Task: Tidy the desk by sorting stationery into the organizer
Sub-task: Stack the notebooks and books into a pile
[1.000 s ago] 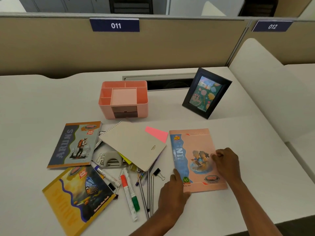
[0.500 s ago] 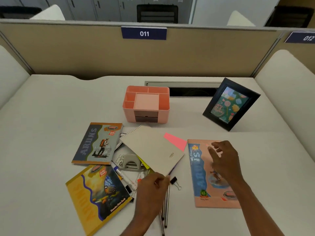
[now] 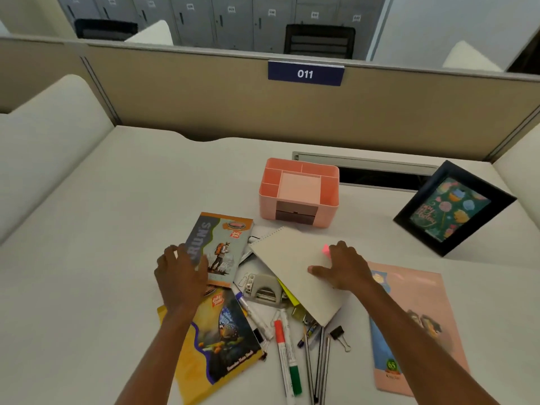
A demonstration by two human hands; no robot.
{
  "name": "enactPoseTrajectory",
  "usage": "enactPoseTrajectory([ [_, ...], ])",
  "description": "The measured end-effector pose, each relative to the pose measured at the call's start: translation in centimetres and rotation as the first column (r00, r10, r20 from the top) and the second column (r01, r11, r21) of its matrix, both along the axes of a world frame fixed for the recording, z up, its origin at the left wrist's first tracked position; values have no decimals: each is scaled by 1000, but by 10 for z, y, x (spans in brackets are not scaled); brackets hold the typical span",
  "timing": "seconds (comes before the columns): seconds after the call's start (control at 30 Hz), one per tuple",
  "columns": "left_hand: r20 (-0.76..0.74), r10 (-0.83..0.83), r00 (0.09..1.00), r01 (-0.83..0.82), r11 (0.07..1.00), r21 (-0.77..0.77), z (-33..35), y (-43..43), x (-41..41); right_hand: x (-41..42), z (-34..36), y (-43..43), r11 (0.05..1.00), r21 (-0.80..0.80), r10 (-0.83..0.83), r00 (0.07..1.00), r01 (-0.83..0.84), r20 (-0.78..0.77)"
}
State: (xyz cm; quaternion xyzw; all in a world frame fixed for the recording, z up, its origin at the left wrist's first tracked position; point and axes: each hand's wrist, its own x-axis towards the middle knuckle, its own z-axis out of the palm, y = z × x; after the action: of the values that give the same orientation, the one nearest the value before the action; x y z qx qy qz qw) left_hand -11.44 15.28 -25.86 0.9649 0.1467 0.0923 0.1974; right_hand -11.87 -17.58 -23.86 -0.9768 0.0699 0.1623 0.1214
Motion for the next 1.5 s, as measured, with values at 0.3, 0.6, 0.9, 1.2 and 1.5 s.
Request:
enactPoseTrajectory([
  [0.3, -285, -10, 958, 61, 984, 169, -9, 29, 41, 15, 7, 3, 998, 3, -62, 986, 63, -152],
  [0.6, -468, -37, 883, -30, 991, -134, -1, 40, 62, 24, 11, -8, 950, 152, -230, 942, 271, -246],
  [0.9, -361, -140, 922, -176, 680, -712, 11, 48, 66, 29, 22, -17, 887, 310, -252, 923, 341, -292],
  [1.2, -301, -162, 940, -197, 462, -865, 8, 61, 69, 25, 35, -26, 767, 490, -296, 906, 415, -304],
  [1.5, -193, -135, 972, -116, 440, -891, 9, 64, 55, 6, 25, -34, 634, 629, -363, 891, 450, -271],
])
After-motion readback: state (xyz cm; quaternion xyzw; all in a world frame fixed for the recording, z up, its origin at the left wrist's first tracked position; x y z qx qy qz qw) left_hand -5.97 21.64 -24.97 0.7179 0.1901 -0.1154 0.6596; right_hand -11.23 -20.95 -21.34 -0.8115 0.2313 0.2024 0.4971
